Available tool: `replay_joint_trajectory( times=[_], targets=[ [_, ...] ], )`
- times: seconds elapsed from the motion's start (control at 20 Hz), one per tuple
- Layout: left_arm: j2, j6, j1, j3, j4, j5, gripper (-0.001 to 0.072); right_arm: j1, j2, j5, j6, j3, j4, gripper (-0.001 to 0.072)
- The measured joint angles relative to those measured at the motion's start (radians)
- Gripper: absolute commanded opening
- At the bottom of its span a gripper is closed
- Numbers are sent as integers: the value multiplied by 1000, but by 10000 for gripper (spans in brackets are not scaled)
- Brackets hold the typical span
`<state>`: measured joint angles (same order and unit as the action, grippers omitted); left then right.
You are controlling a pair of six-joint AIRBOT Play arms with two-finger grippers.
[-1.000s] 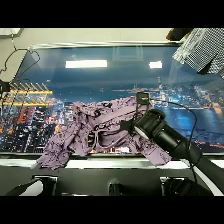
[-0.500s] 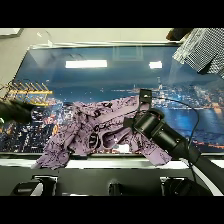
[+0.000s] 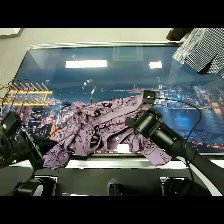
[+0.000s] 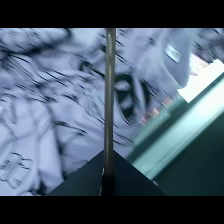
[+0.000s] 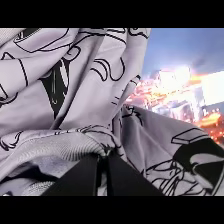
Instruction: Fold the clothes and pants, and hang the long-sleeved shirts on hangers.
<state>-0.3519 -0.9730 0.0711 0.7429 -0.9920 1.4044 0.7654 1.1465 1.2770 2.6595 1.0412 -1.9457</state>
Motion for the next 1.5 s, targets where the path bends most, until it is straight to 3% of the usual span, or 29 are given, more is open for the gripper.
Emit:
replay_joint_trajectory(
  times=[0.15, 0.4, 0.55, 0.95, 1.5],
  targets=[
    [39, 13, 7, -7, 34, 55, 23, -64, 0, -19, -18, 0, 109, 35],
    [68, 21, 11, -10, 53, 129, 23, -219, 0, -47, -201, 0, 373, 36],
    [72, 29, 11, -10, 59, 167, 23, -281, 0, -31, -275, 0, 453, 35],
    [73, 35, 11, -10, 69, 191, 23, -410, 3, -13, -389, 0, 526, 36],
    [73, 42, 11, -54, 148, 193, 23, -425, 21, -70, -419, 0, 531, 36]
  ],
)
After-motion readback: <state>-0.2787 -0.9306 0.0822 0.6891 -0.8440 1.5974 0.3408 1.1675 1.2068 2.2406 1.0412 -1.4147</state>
